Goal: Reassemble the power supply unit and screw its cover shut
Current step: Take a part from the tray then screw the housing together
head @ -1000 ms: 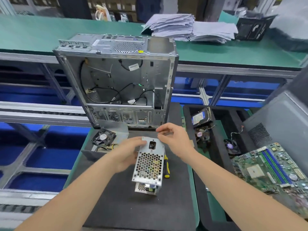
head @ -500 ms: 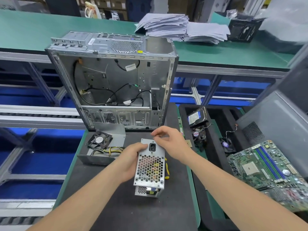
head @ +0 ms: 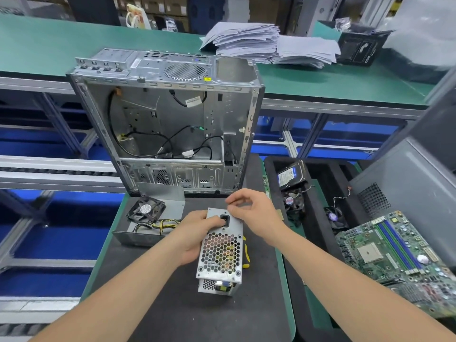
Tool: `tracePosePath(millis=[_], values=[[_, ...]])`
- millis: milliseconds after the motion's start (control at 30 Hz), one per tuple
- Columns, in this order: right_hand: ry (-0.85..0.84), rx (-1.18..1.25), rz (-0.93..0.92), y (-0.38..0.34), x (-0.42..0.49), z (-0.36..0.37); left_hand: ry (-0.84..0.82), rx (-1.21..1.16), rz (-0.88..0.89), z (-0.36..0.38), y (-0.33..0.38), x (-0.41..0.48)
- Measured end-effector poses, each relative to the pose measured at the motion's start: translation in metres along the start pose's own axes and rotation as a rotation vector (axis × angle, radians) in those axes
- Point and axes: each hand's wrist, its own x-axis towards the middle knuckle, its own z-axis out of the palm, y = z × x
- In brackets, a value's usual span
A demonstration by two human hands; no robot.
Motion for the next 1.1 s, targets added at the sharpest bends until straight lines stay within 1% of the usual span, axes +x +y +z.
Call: tracePosePath(millis=[67,133,400,633,767,933,1100], values=[[-0.004,-0.002,0.009,-0.001,0.000,-0.001,0.032,0.073,0.003,0.001,0.002,0.002],[-0.006,-0.006,0.015,-0.001,0.001,-0.002,0.029,0.095,-0.007,-0.001,0.004,0.002],[-0.006,-0.006,0.016,-0.002,0.001,-0.001,-0.040,-0.016,-0.073,-0.004,0.004,0.002],[-0.023,0.012,0.041,0.002,0.005,-0.003,-0.110,0.041,-0.094,-0.009,0.018,0.000],[-0.043,-0.024,0.028,0.004,0.007,-0.003,-0.056,0.075,-0.152,-0.008,0.025,0.003],[-0.066,-0.020,0.039,0.005,0.009,-0.004,0.013,0.115,-0.123,-0.001,0.030,0.010],[-0.090,0.034,0.045,0.004,0.010,-0.004,0.044,0.094,-0.221,0.000,0.035,0.017]])
